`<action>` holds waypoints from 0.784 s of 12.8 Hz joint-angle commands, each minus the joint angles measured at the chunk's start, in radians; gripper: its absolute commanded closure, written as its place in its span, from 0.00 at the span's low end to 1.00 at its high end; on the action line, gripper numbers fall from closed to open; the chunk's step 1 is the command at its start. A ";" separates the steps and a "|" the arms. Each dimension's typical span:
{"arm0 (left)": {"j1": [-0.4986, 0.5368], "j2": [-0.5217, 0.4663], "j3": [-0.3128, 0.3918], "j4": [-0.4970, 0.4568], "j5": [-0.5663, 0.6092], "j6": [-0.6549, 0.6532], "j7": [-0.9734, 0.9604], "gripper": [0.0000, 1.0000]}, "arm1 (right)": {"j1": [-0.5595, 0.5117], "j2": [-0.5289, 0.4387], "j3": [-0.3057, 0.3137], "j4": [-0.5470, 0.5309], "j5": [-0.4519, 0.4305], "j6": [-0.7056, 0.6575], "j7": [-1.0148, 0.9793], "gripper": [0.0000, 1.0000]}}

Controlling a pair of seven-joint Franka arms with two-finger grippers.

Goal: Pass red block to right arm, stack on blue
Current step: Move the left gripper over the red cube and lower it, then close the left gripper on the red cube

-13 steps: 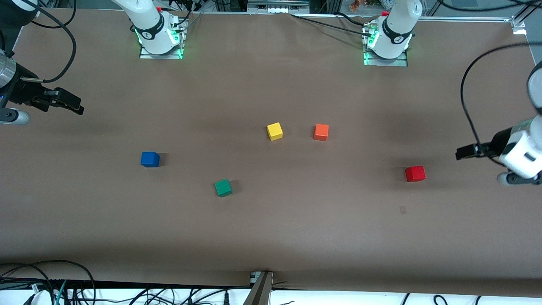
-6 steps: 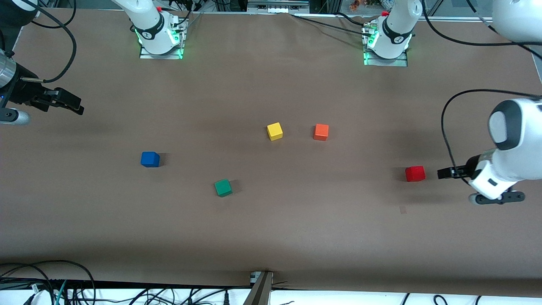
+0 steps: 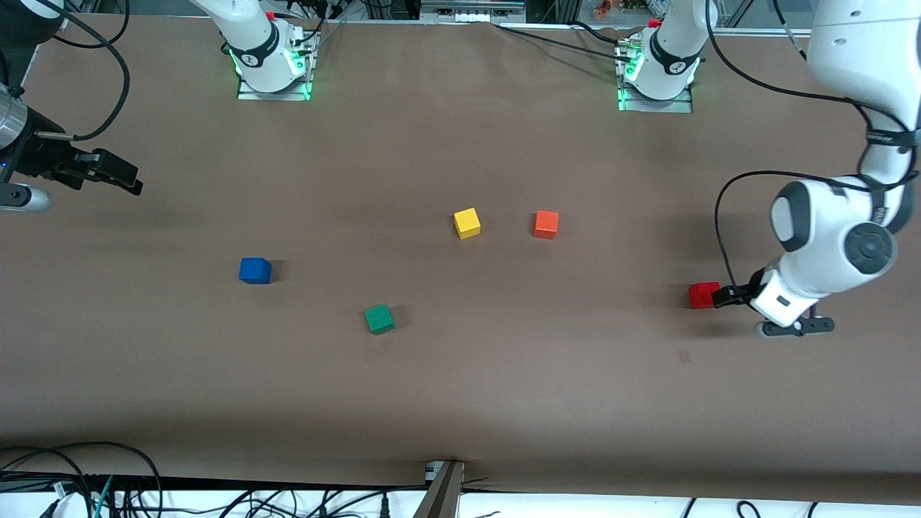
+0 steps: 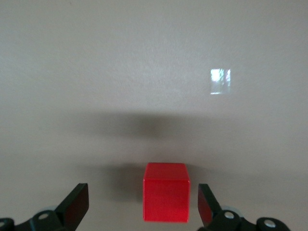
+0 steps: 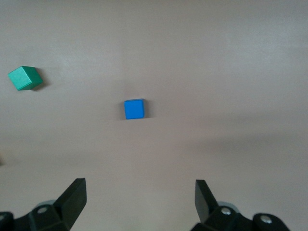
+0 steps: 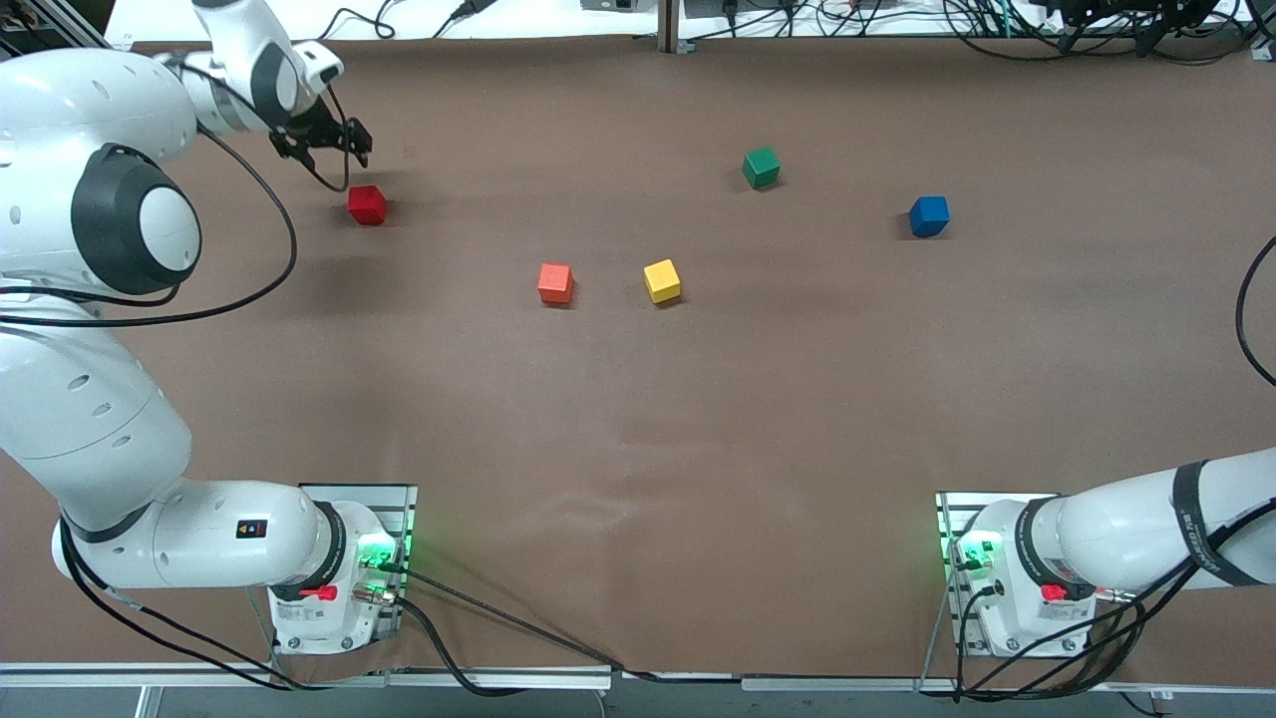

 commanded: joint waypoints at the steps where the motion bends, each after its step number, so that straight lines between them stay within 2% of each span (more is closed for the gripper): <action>1: 0.006 -0.031 -0.016 -0.105 -0.016 0.110 0.016 0.00 | -0.003 -0.002 0.002 0.012 0.004 -0.001 -0.008 0.00; 7: 0.006 -0.016 -0.041 -0.158 -0.019 0.163 0.014 0.00 | -0.003 -0.002 0.002 0.010 0.006 -0.003 -0.008 0.00; 10: 0.004 -0.004 -0.041 -0.149 -0.019 0.163 0.011 0.00 | -0.001 -0.002 0.002 0.010 0.004 -0.001 -0.008 0.00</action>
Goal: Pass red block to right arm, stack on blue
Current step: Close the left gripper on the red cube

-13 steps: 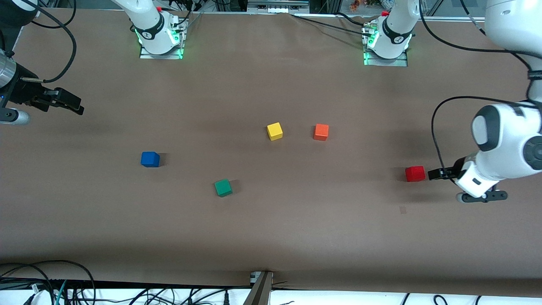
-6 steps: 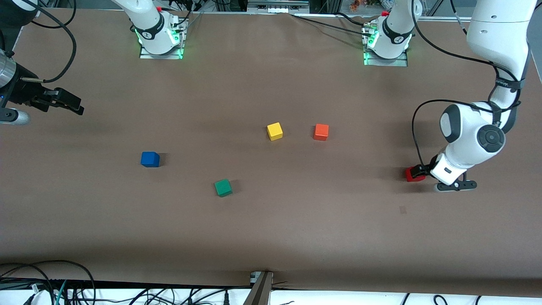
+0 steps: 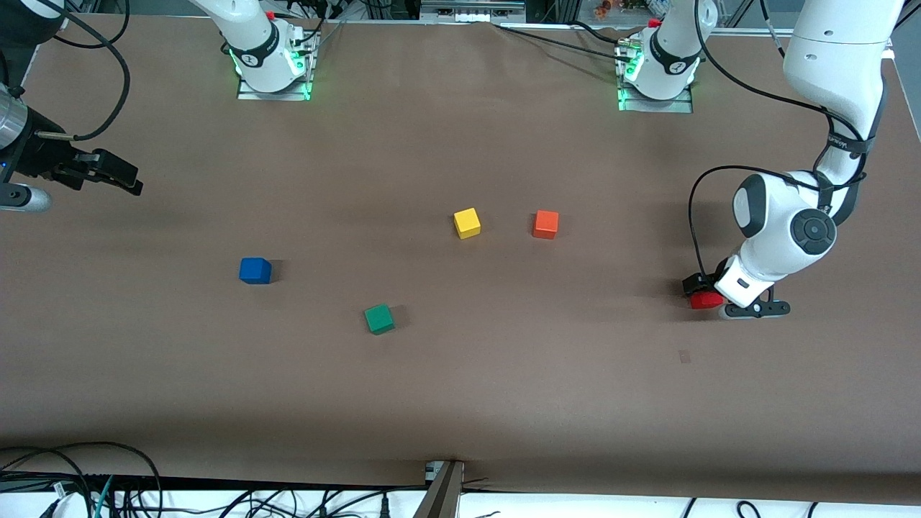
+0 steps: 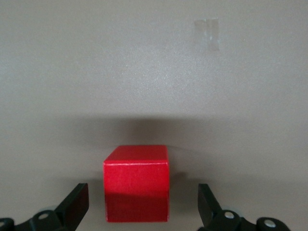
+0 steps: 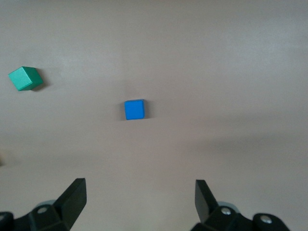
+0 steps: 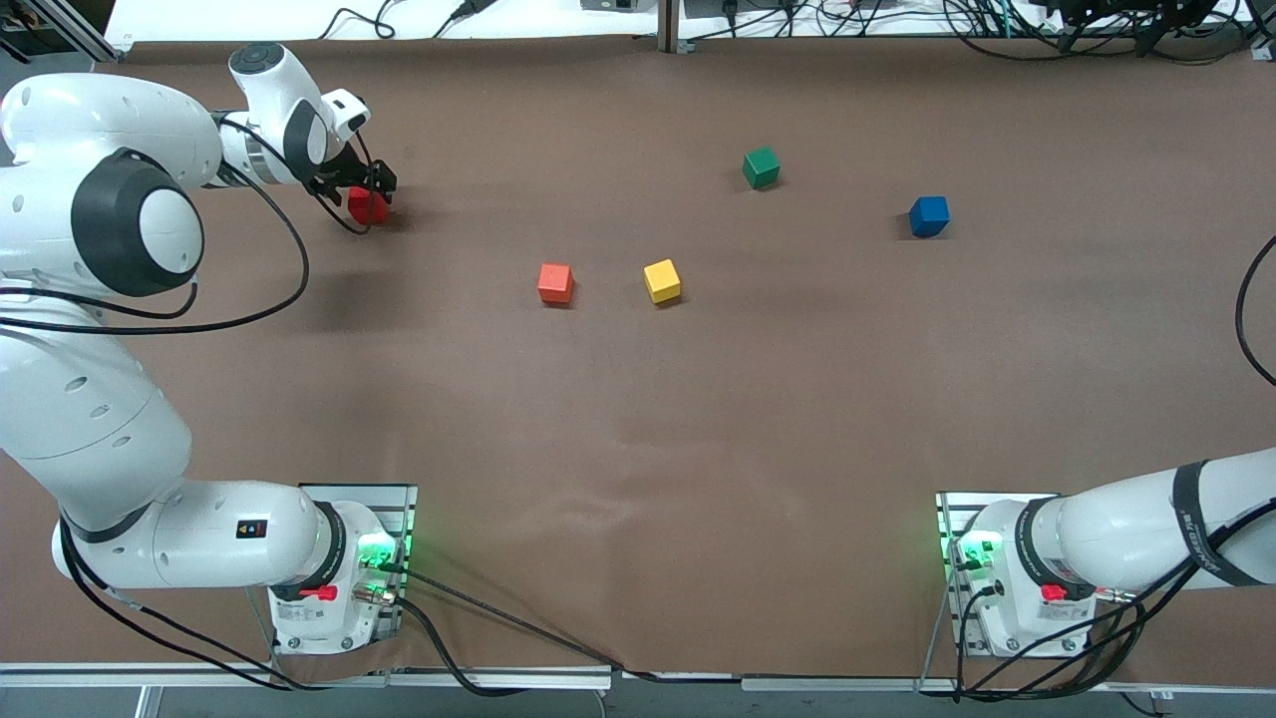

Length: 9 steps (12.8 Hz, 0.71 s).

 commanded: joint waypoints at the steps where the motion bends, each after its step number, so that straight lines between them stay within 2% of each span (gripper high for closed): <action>1: 0.006 -0.002 -0.004 -0.007 -0.019 0.017 0.009 0.00 | -0.002 -0.002 0.002 0.011 0.006 -0.003 -0.008 0.00; 3: 0.006 -0.002 -0.004 -0.006 -0.019 0.016 -0.002 0.02 | -0.002 -0.002 0.002 0.010 0.006 -0.004 -0.008 0.00; 6: 0.006 0.003 -0.004 -0.007 -0.019 0.014 0.005 0.51 | -0.002 -0.002 0.002 0.010 0.006 -0.004 -0.008 0.00; 8: 0.007 0.003 -0.004 -0.007 -0.019 0.013 0.009 0.71 | -0.002 -0.002 0.002 0.011 0.006 -0.003 -0.008 0.00; 9: 0.007 0.003 -0.004 -0.004 -0.019 0.011 0.015 0.76 | -0.002 -0.002 0.002 0.010 0.006 -0.003 -0.008 0.00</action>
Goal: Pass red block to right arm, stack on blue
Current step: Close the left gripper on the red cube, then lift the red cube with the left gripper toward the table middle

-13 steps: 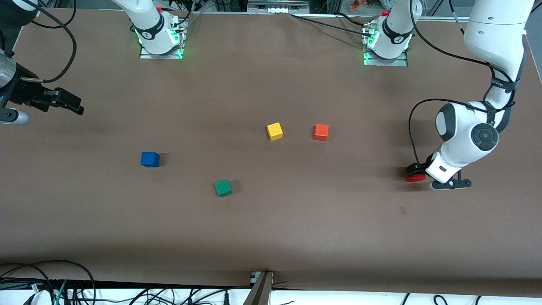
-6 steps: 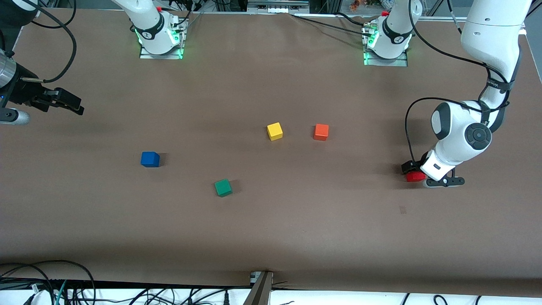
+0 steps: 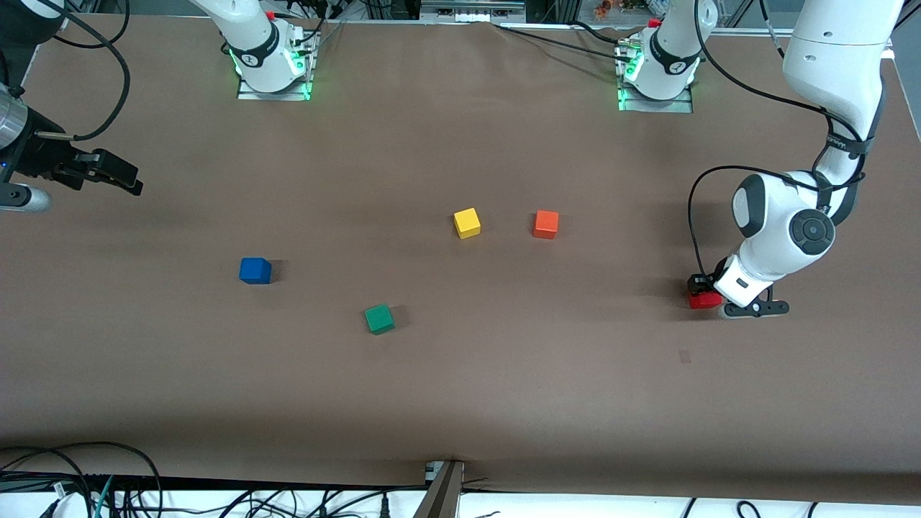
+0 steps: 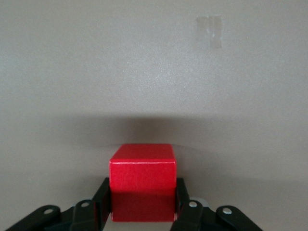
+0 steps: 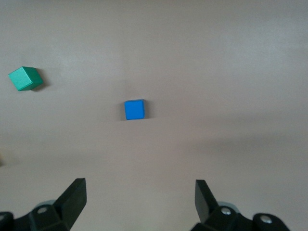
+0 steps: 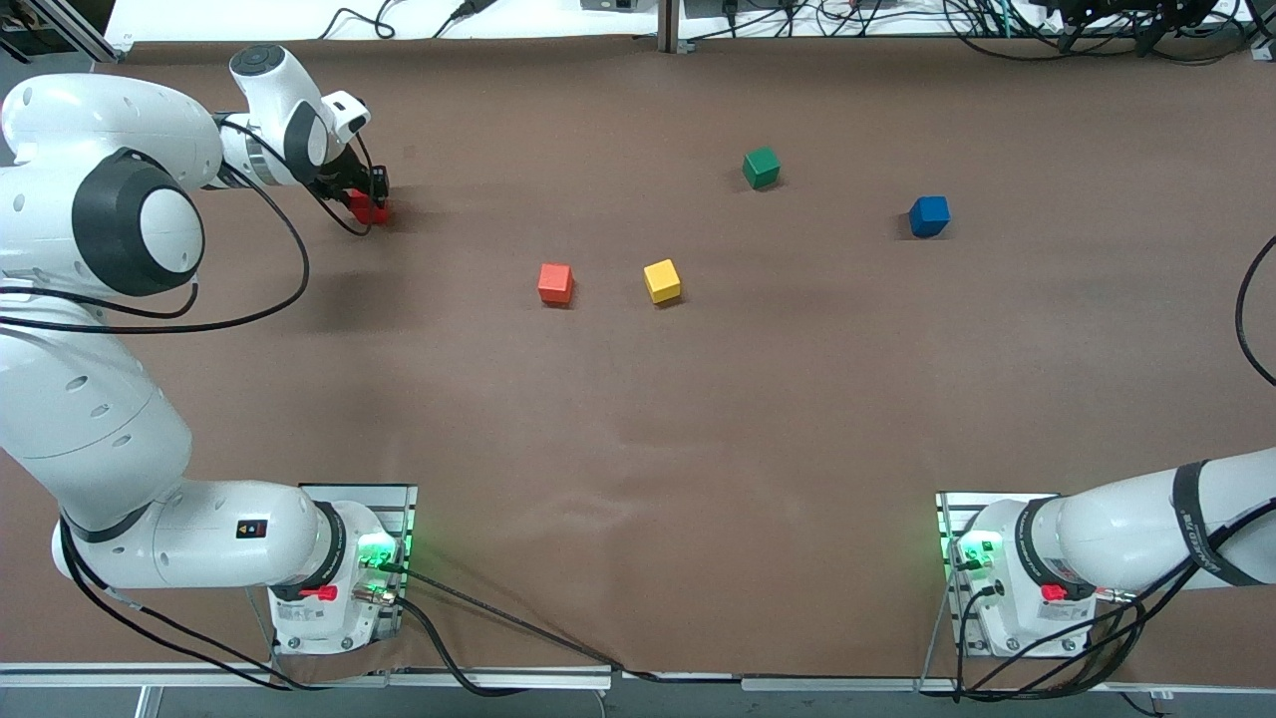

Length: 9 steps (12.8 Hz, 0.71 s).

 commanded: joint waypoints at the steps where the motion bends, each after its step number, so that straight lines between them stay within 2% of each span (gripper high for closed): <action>1: 0.006 -0.003 -0.004 -0.002 -0.019 0.011 0.018 0.84 | -0.002 -0.002 0.002 0.010 0.006 -0.005 -0.008 0.00; 4: 0.003 -0.023 -0.019 0.024 -0.017 0.005 0.018 0.94 | -0.003 -0.002 0.002 0.010 0.006 -0.003 -0.008 0.00; 6: 0.003 -0.050 -0.054 0.046 -0.016 -0.009 0.016 0.96 | -0.003 -0.002 0.002 0.010 0.006 -0.003 -0.008 0.00; 9: 0.000 -0.081 -0.114 0.110 -0.014 -0.108 0.015 0.96 | -0.003 -0.002 0.002 0.010 0.006 -0.003 -0.008 0.00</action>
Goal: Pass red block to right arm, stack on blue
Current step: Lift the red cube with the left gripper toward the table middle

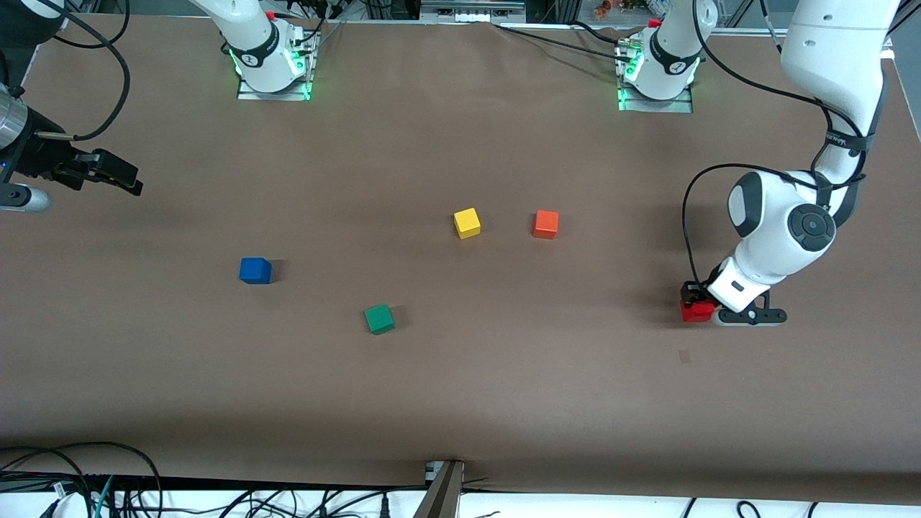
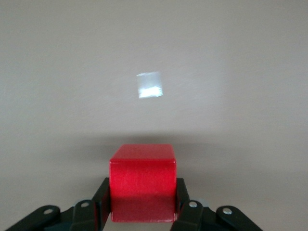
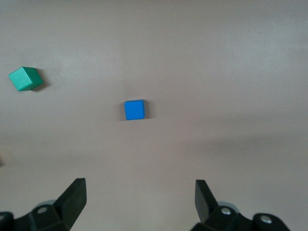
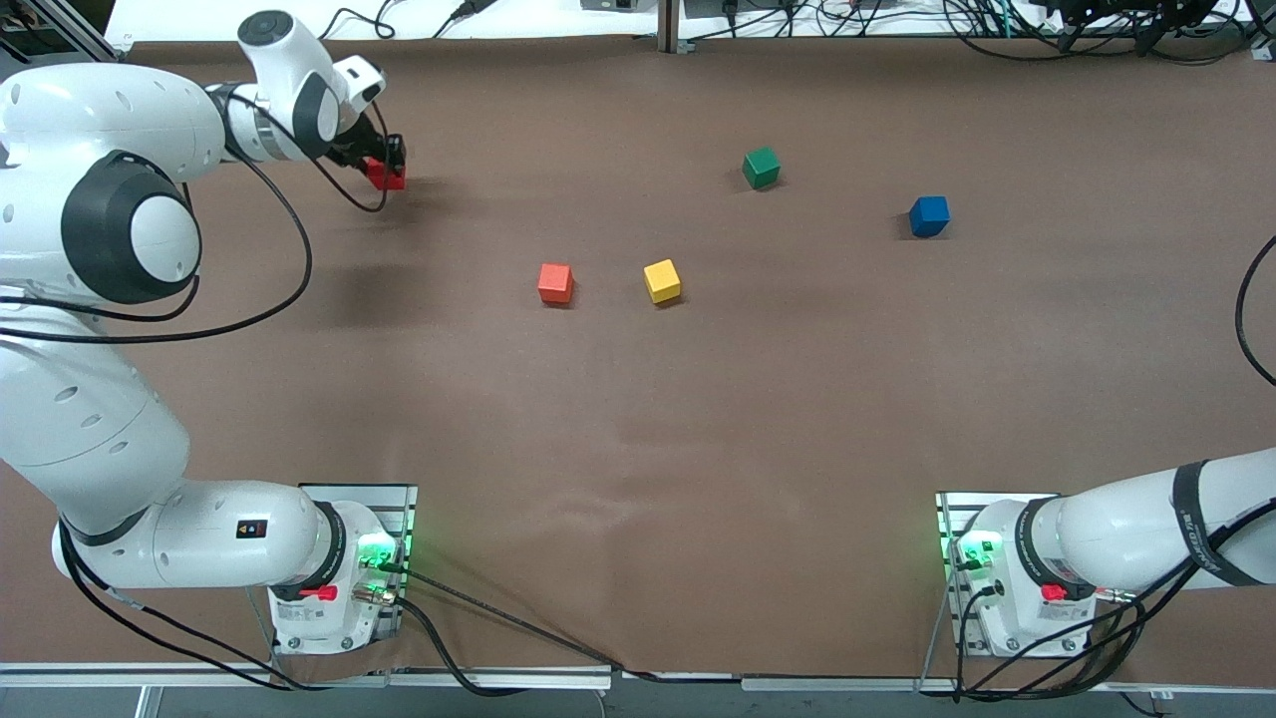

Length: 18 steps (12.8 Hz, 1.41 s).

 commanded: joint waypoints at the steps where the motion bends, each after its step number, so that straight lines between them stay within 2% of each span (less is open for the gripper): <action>1: 0.001 -0.041 -0.053 0.075 -0.011 -0.127 0.016 0.98 | -0.003 -0.002 0.002 0.011 0.006 -0.002 -0.008 0.00; 4: -0.004 -0.039 -0.153 0.198 -0.010 -0.250 0.087 0.99 | -0.003 -0.002 0.002 0.011 0.006 -0.002 -0.008 0.00; 8: -0.011 -0.025 -0.280 0.280 -0.016 -0.251 0.155 1.00 | -0.003 -0.002 0.002 0.011 0.006 -0.002 -0.008 0.00; 11: 0.001 -0.027 -0.355 0.301 -0.017 -0.243 0.236 1.00 | -0.002 -0.002 0.002 0.011 0.006 -0.001 -0.008 0.00; 16: -0.011 -0.004 -0.380 0.372 -0.123 -0.209 0.490 1.00 | -0.002 -0.002 0.002 0.011 0.007 -0.002 -0.008 0.00; 18: -0.010 0.016 -0.381 0.392 -0.218 -0.205 0.653 1.00 | -0.002 -0.002 0.002 0.011 0.007 -0.002 -0.008 0.00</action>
